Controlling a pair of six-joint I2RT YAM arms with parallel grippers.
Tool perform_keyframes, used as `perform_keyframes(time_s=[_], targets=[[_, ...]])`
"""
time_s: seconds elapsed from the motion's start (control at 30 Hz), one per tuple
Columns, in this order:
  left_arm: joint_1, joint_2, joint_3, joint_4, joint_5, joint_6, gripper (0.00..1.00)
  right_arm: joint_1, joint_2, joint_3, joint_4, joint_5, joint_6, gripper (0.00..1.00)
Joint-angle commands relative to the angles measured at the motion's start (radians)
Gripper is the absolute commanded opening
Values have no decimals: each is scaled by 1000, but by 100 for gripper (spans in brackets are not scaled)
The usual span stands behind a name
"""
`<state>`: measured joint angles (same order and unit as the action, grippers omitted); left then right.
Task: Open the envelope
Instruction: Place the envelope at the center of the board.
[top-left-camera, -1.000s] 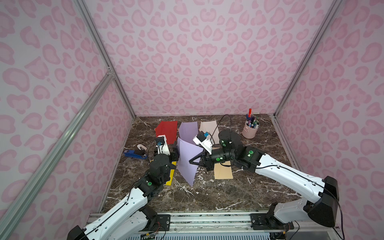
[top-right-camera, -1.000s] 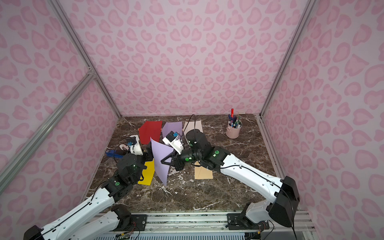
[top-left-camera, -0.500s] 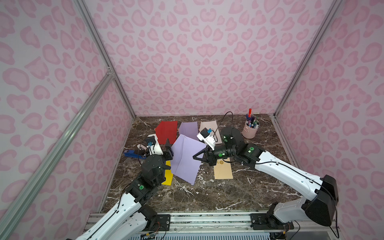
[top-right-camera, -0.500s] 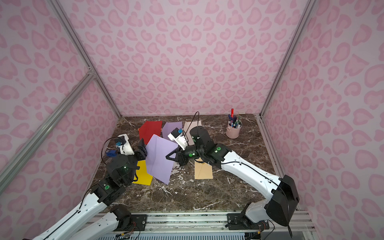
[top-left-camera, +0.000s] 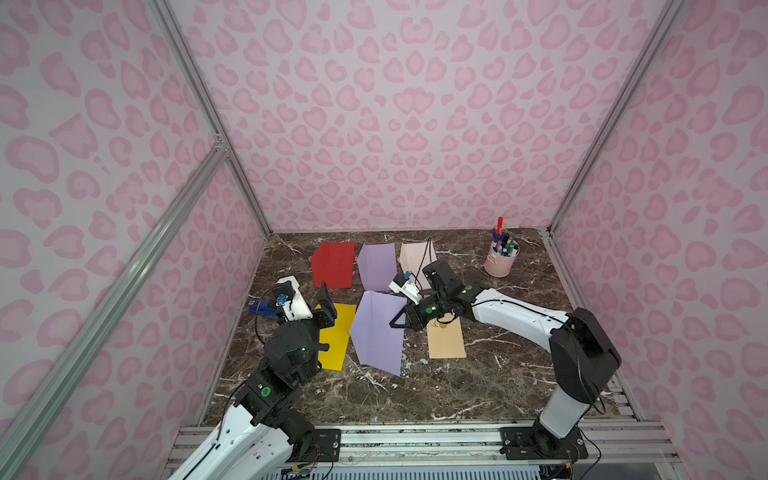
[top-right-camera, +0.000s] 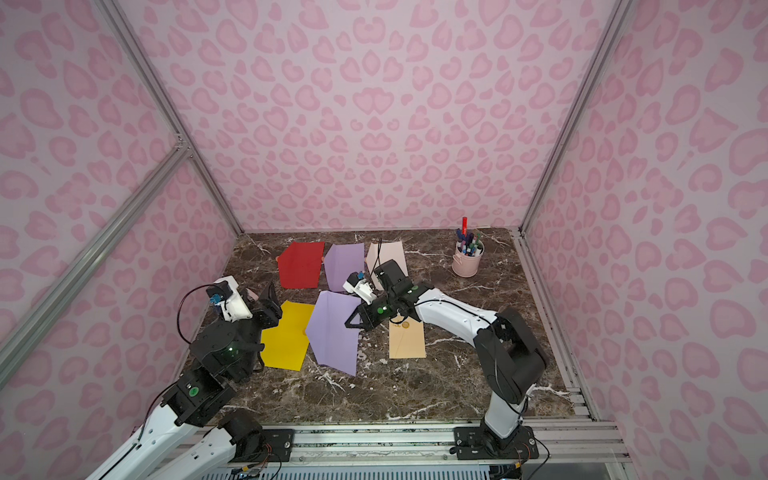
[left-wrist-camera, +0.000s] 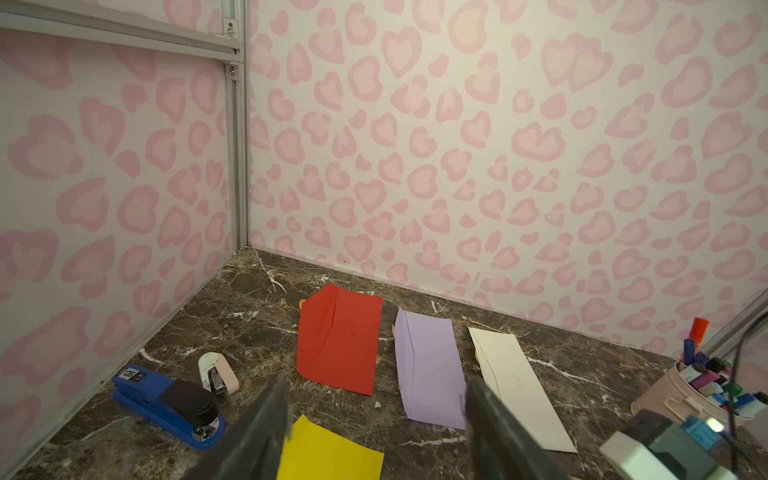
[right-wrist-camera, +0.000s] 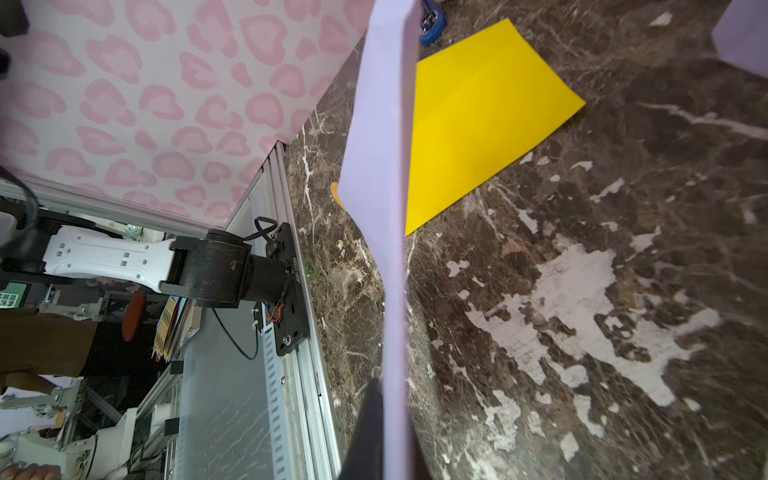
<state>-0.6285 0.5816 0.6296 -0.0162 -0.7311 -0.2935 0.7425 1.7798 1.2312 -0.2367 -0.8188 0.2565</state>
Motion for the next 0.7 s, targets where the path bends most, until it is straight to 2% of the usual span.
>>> perform_keyframes(time_s=[0.0,0.37,0.53,0.67], targets=[[1,-8,-13,9,-14,-5,69,-20,65,30,-17,-46,-36,0],[1,-14,-51,30,-16,2,71,-41,315,268,-185,-6,-128,0],[1,-28,-58,31,-27,9,72,-72,367,310,-233,-3,-163,0],[1,-31,-68,45,-28,14,72,-90,387,318,-242,0,-171,20]])
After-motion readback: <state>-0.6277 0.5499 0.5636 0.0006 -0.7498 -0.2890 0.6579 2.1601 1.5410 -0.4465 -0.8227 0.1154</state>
